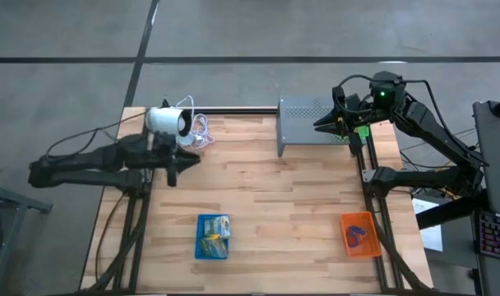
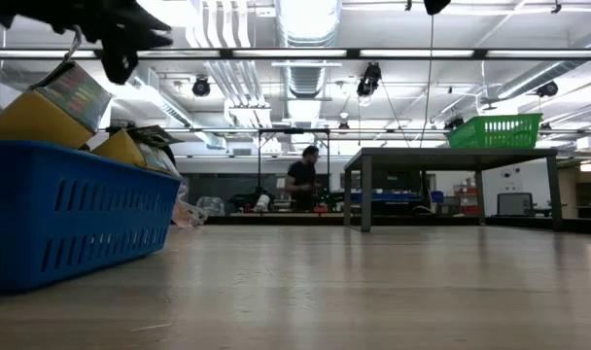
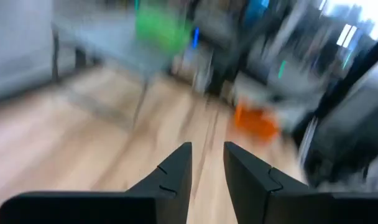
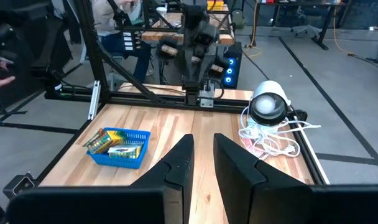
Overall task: Pick & Place Office Desk Supplies
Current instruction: Put the blue bin on the shelf
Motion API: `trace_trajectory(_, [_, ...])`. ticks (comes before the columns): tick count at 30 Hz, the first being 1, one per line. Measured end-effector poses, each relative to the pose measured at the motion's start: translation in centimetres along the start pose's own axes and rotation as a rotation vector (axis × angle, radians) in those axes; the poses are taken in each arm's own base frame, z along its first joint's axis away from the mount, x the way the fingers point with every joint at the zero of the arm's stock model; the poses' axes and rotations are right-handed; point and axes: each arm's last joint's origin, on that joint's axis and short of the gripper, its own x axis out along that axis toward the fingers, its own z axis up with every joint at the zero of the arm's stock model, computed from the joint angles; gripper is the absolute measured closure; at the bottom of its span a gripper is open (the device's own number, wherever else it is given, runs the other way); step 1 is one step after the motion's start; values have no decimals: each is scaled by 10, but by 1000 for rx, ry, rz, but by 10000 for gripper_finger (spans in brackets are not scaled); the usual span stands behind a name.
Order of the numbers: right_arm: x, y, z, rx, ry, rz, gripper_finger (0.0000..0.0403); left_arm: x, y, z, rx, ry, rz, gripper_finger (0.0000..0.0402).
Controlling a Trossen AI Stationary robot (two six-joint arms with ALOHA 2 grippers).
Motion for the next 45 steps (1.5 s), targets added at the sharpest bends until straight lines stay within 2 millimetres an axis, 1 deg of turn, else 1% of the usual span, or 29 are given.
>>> trace_trajectory(3, [0, 0, 0, 0, 0, 0, 344, 16, -7, 6, 1, 208, 59, 303])
trace_trajectory(5, [0, 0, 0, 0, 0, 0, 344, 24, -12, 14, -6, 306, 90, 303])
trace_trajectory(9, [0, 0, 0, 0, 0, 0, 344, 43, -25, 27, 19, 415, 80, 303])
trace_trajectory(11, [0, 0, 0, 0, 0, 0, 344, 51, -30, 29, 35, 454, 74, 301])
trace_trajectory(15, [0, 0, 0, 0, 0, -1, 344, 61, -35, 20, 85, 589, 44, 284])
trace_trajectory(17, [0, 0, 0, 0, 0, -1, 344, 62, -35, 14, 81, 648, 26, 266])
trace_trajectory(22, [0, 0, 0, 0, 0, -2, 344, 64, -32, 0, 47, 732, -35, 207])
trace_trajectory(24, [0, 0, 0, 0, 0, -2, 344, 63, -32, -3, -40, 766, -22, 186])
trace_trajectory(26, [0, 0, 0, 0, 1, -3, 344, 59, -30, -9, -213, 831, 54, 171])
trace_trajectory(28, [0, 0, 0, 0, 1, -4, 344, 54, -31, -18, -340, 908, 130, 163])
trace_trajectory(32, [0, 0, 0, 0, 1, -4, 344, 43, -49, -32, -523, 1009, 251, 163])
trace_trajectory(34, [0, 0, 0, 0, 1, -4, 344, 37, -58, -39, -598, 1016, 336, 166])
trace_trajectory(38, [0, 0, 0, 0, 1, -4, 344, 28, -74, -53, -767, 933, 521, 169])
trace_trajectory(40, [0, 0, 0, 0, 1, -4, 344, 26, -79, -61, -803, 911, 531, 169])
trace_trajectory(45, [0, 0, 0, 0, 1, -4, 344, 40, -84, -82, -861, 928, 485, 169])
